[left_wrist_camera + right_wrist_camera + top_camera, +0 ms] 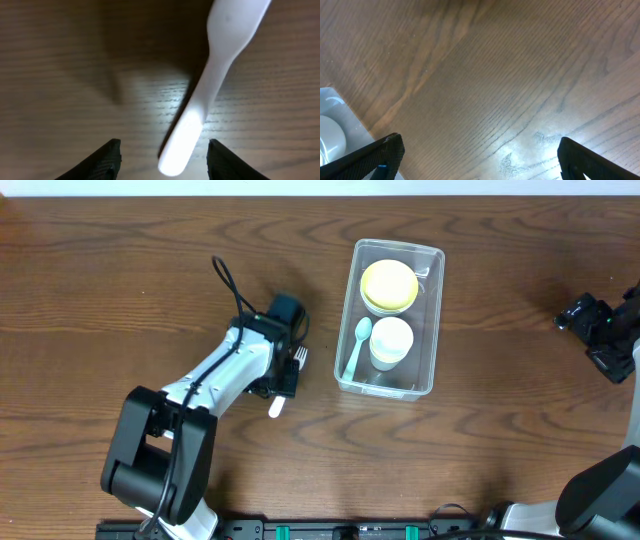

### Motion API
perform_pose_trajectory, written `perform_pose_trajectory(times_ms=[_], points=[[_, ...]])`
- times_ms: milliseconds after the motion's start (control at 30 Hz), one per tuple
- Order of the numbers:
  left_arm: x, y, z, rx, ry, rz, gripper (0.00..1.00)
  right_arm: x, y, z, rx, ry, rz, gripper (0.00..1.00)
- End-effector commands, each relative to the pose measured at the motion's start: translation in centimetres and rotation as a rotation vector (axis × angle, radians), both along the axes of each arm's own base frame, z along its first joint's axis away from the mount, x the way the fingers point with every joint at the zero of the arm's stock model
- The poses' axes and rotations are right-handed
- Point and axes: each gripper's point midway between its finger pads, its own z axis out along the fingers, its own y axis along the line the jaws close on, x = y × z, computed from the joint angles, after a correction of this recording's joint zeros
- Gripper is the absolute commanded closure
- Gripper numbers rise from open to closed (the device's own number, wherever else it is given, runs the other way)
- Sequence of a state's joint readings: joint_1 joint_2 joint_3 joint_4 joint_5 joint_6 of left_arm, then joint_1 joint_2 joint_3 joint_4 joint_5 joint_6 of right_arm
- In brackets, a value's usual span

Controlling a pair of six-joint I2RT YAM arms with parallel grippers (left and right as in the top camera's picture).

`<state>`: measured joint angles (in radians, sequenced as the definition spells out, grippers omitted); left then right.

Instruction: Pack container

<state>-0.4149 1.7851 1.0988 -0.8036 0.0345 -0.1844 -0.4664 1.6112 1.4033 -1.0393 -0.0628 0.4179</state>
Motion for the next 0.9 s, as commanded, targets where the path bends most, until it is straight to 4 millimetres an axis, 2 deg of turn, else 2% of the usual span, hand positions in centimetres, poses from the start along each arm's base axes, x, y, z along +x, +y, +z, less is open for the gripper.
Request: perform_pose_trajectory(times_ms=[0, 433, 700, 767, 867], points=[[-1.1, -0.2, -1.1, -0.032, 0.032, -0.051, 0.44, -0.1, -0.1, -0.2, 0.005, 0.005, -0.017, 0.01], [-0.1, -0.7, -2.4, -0.05, -0.003, -0.077, 0.45, -0.1, -0.1, -0.2, 0.005, 0.005, -0.017, 0.01], [-0.5, -0.6, -2.3, -0.044, 0.013, -0.077, 0.85, -0.1, -0.1, -0.2, 0.005, 0.005, -0.017, 0.01], [-0.8, -0.4, -2.1, -0.036, 0.032, -0.076, 0.87, -0.1, -0.1, -0.2, 0.005, 0.005, -0.017, 0.01], [-0.7, -0.4, -0.6, -0.029, 0.05, -0.076, 0.89, -0.1, -0.1, -0.2, 0.004, 0.005, -0.017, 0.01]])
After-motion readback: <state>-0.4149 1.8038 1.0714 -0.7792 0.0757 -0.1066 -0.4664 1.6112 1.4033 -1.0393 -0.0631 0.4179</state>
